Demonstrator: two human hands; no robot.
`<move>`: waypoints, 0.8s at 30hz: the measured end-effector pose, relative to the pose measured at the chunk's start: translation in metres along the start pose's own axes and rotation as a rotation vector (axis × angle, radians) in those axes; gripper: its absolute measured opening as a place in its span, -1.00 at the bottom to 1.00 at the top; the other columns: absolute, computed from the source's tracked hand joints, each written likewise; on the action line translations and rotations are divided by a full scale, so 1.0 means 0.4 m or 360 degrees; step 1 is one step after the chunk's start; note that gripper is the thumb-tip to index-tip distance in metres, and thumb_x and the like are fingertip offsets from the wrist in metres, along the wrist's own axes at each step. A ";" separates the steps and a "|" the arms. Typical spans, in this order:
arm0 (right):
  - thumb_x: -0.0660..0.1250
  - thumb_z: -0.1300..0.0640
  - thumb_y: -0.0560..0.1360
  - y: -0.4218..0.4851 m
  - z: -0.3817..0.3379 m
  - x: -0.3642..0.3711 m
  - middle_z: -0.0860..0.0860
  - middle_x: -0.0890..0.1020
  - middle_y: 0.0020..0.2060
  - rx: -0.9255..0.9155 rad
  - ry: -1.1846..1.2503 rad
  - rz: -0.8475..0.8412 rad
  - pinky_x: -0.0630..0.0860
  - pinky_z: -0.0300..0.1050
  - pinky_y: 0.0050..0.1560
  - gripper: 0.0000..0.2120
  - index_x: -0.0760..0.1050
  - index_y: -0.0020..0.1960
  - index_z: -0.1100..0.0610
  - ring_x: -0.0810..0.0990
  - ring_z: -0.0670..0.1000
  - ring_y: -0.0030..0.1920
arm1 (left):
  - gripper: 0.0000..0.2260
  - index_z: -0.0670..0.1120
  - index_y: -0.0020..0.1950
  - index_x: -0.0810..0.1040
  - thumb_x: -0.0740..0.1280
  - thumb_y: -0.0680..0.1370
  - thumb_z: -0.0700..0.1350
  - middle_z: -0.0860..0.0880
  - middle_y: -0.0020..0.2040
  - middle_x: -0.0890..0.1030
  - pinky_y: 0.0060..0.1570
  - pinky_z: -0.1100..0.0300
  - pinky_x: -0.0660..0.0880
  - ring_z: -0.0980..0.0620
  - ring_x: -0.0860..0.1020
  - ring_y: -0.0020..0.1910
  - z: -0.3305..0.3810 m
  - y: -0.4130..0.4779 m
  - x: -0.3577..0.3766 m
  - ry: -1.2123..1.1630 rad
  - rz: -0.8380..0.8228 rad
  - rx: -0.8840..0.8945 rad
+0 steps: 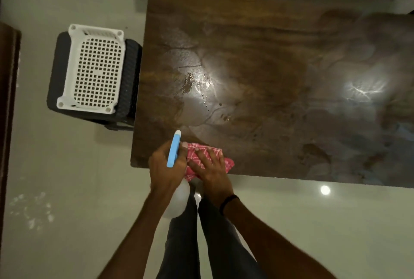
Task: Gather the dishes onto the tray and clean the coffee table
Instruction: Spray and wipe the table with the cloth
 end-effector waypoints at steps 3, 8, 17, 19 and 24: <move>0.27 -0.27 0.51 -0.017 0.022 -0.004 0.04 0.25 0.56 0.0114 0.0084 0.0062 0.02 0.41 0.49 -0.33 0.18 0.55 -0.16 0.13 0.25 0.56 | -0.79 -0.21 0.08 0.60 0.41 0.55 -0.09 0.04 -0.27 0.54 -0.30 0.39 0.44 0.11 0.53 -0.35 0.014 0.004 0.046 0.0109 -0.0049 -0.0105; 0.45 -0.20 0.44 -0.011 0.027 0.014 0.04 0.33 0.52 0.0161 0.0146 0.0083 0.18 0.43 0.44 -0.23 0.21 0.55 -0.09 0.26 0.26 0.52 | -0.85 -0.15 0.00 0.55 0.40 0.56 -0.08 0.10 -0.33 0.47 -0.32 0.43 0.38 0.12 0.49 -0.36 0.034 0.010 0.078 0.0244 -0.0134 -0.0119; 0.56 -0.13 0.35 -0.013 0.023 0.025 0.06 0.34 0.51 0.0202 0.0166 0.0115 0.07 0.41 0.41 -0.18 0.27 0.52 -0.15 0.27 0.28 0.50 | -0.74 -0.20 0.05 0.59 0.41 0.54 -0.01 -0.03 -0.24 0.56 -0.30 0.38 0.44 0.06 0.53 -0.34 0.013 0.040 0.063 0.0277 -0.0157 -0.0105; 0.58 -0.14 0.33 -0.006 0.013 0.021 0.06 0.35 0.51 0.0191 0.0143 0.0148 0.08 0.39 0.39 -0.17 0.30 0.51 -0.15 0.27 0.27 0.49 | -0.72 -0.20 0.04 0.60 0.40 0.54 0.02 -0.03 -0.26 0.57 -0.31 0.38 0.44 0.05 0.53 -0.35 0.008 0.053 0.052 0.0270 -0.0150 -0.0086; 0.34 -0.28 0.50 0.105 -0.050 -0.002 0.07 0.16 0.58 0.0098 0.0129 0.0078 0.12 0.47 0.45 -0.14 -0.07 0.61 -0.13 0.02 0.24 0.57 | -0.77 -0.22 -0.01 0.61 0.42 0.54 -0.04 -0.10 -0.28 0.58 -0.18 -0.01 0.64 -0.02 0.55 -0.34 0.008 0.092 0.000 0.0181 0.0014 -0.0057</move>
Point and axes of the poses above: each hand's wrist, its own y-axis towards the middle knuckle, its own x-axis out of the palm, z = x × y, the point moved 6 cm from there along y, towards the middle knuckle
